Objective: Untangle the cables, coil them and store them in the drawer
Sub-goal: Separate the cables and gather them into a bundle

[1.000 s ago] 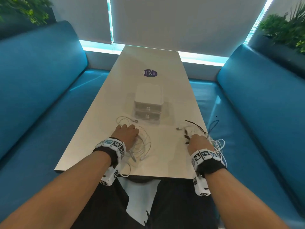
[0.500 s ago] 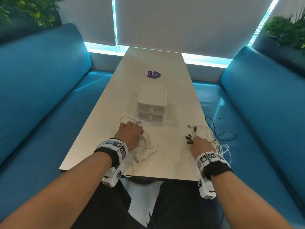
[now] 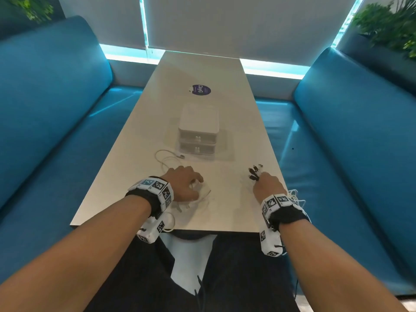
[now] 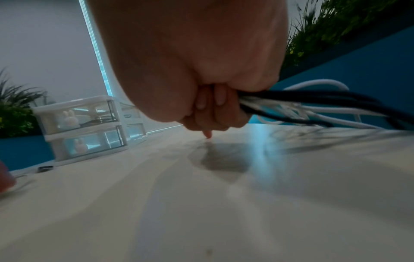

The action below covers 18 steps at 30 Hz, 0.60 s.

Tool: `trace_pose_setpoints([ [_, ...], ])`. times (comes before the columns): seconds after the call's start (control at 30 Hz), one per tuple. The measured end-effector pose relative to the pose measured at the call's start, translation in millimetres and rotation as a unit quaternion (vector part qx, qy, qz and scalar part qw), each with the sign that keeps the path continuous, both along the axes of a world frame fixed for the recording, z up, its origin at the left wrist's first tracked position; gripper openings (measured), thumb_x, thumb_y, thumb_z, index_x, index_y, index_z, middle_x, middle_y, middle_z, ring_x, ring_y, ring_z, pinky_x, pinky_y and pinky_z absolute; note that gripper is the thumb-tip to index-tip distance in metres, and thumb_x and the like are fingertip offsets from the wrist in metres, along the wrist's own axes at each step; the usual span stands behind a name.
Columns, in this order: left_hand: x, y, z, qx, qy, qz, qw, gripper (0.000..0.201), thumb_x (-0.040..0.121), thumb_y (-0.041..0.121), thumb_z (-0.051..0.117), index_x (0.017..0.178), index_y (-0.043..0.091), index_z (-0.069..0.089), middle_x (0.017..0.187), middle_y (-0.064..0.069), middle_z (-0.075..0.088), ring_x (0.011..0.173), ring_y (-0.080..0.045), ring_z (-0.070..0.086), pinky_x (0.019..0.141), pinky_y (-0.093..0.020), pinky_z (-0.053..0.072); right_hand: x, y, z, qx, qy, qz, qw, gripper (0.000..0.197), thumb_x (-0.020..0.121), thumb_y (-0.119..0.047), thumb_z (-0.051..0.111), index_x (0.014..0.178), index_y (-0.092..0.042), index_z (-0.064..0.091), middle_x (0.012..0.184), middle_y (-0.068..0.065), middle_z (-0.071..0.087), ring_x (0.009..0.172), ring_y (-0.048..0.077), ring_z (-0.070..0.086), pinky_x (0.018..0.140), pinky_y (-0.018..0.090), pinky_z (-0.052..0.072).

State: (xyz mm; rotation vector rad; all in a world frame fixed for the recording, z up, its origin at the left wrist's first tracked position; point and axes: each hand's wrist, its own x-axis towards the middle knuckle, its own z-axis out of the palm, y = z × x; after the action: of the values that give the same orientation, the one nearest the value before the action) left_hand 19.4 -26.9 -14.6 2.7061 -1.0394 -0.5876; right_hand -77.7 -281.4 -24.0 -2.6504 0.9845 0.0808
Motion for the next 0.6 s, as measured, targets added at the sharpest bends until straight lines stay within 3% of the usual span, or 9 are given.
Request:
trace_pose_setpoints([
  [0.2, -1, -3, -2, -0.010, -0.035, -0.029, 0.999, 0.037, 0.088, 0.021, 0.054, 0.117, 0.040, 0.066, 0.127, 0.005, 0.050, 0.117, -0.022, 0.044, 0.100, -0.040, 0.036, 8, 16, 0, 0.088, -0.029, 0.064, 0.994, 0.030, 0.099, -0.029, 0.047, 0.121, -0.012, 0.060, 0.118, 0.015, 0.064, 0.107, 0.036, 0.061, 0.091, 0.040, 0.049],
  [0.3, 1, -2, -3, -0.018, -0.056, -0.029, 0.998, 0.017, 0.091, 0.030, 0.059, 0.102, 0.033, 0.072, 0.119, 0.002, 0.052, 0.108, -0.023, 0.048, 0.094, -0.040, 0.041, 9, 29, 0, 0.130, -0.033, 0.100, 0.986, 0.031, 0.098, -0.026, 0.046, 0.123, -0.017, 0.062, 0.119, 0.014, 0.064, 0.108, 0.035, 0.061, 0.093, 0.039, 0.047],
  [0.4, 3, -4, -2, -0.045, -0.054, -0.017, 0.997, 0.015, 0.092, 0.024, 0.059, 0.099, 0.021, 0.072, 0.116, -0.003, 0.053, 0.101, -0.026, 0.054, 0.090, -0.042, 0.046, 10, 43, 2, 0.159, -0.008, 0.140, 0.977, 0.028, 0.095, -0.021, 0.048, 0.115, -0.010, 0.064, 0.114, 0.015, 0.066, 0.103, 0.034, 0.062, 0.091, 0.039, 0.048],
  [0.5, 4, -5, -1, -0.091, -0.044, 0.007, 0.995, 0.024, 0.099, 0.026, 0.051, 0.100, 0.013, 0.071, 0.114, -0.003, 0.052, 0.101, -0.025, 0.057, 0.092, -0.042, 0.045, 9, 52, 4, 0.190, 0.018, 0.160, 0.968, 0.026, 0.093, -0.020, 0.052, 0.109, -0.006, 0.066, 0.107, 0.015, 0.067, 0.097, 0.032, 0.062, 0.086, 0.037, 0.047],
  [0.6, -1, -10, 5, -0.114, -0.024, 0.021, 0.993, 0.040, 0.099, 0.045, 0.047, 0.094, 0.013, 0.070, 0.109, 0.000, 0.051, 0.094, -0.020, 0.055, 0.087, -0.039, 0.044, 9, 57, 3, 0.205, 0.024, 0.163, 0.965, 0.025, 0.089, -0.021, 0.055, 0.105, -0.007, 0.069, 0.105, 0.014, 0.068, 0.095, 0.030, 0.062, 0.082, 0.035, 0.044],
])
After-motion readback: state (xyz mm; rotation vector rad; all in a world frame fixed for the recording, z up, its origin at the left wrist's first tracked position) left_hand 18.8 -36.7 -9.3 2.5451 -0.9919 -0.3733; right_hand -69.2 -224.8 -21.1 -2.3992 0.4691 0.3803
